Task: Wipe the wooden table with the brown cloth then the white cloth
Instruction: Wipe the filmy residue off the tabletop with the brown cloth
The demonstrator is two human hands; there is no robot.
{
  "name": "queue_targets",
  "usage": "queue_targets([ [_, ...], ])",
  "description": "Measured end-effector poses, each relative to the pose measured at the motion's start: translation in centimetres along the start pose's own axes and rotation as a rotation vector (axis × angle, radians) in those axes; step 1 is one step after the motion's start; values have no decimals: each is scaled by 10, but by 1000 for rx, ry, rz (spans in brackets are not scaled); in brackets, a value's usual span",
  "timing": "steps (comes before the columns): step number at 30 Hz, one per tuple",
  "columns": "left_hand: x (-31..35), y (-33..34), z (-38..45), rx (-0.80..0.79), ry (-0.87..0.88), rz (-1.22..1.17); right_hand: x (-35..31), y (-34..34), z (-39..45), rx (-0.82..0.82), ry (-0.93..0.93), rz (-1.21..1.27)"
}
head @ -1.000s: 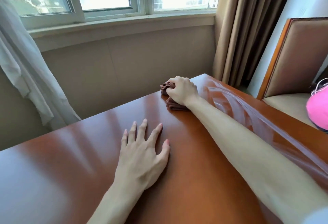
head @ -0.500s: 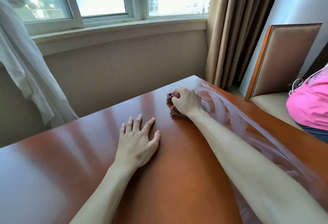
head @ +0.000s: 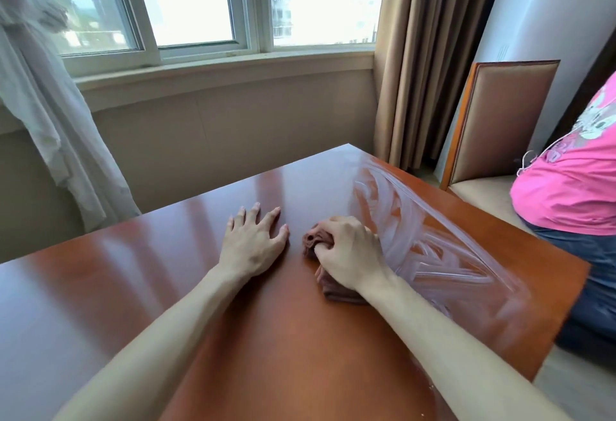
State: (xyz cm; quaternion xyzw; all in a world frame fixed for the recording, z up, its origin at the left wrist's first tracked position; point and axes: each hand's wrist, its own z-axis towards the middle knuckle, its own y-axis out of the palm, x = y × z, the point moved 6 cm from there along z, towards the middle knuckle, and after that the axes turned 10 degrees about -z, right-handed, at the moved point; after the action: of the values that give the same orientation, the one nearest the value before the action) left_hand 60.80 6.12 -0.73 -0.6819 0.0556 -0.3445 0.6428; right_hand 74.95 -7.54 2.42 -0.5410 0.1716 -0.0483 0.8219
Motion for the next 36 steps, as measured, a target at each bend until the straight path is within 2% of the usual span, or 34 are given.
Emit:
queue_targets([
  [12, 0, 1, 2, 62, -7, 4, 91, 68, 280, 54, 292, -48],
  [17, -3, 2, 4, 86, -24, 8, 102, 87, 322, 25, 312, -33],
  [23, -4, 4, 4, 49, -33, 12, 90, 71, 256, 67, 250, -1],
  [28, -2, 4, 4, 16, -26, 21, 62, 40, 150, 56, 186, -21],
  [33, 2, 2, 1, -2, -10, 32, 21, 6, 35, 57, 38, -5],
  [36, 2, 0, 2, -11, -20, 29, 4, -6, -7, 39, -23, 21],
])
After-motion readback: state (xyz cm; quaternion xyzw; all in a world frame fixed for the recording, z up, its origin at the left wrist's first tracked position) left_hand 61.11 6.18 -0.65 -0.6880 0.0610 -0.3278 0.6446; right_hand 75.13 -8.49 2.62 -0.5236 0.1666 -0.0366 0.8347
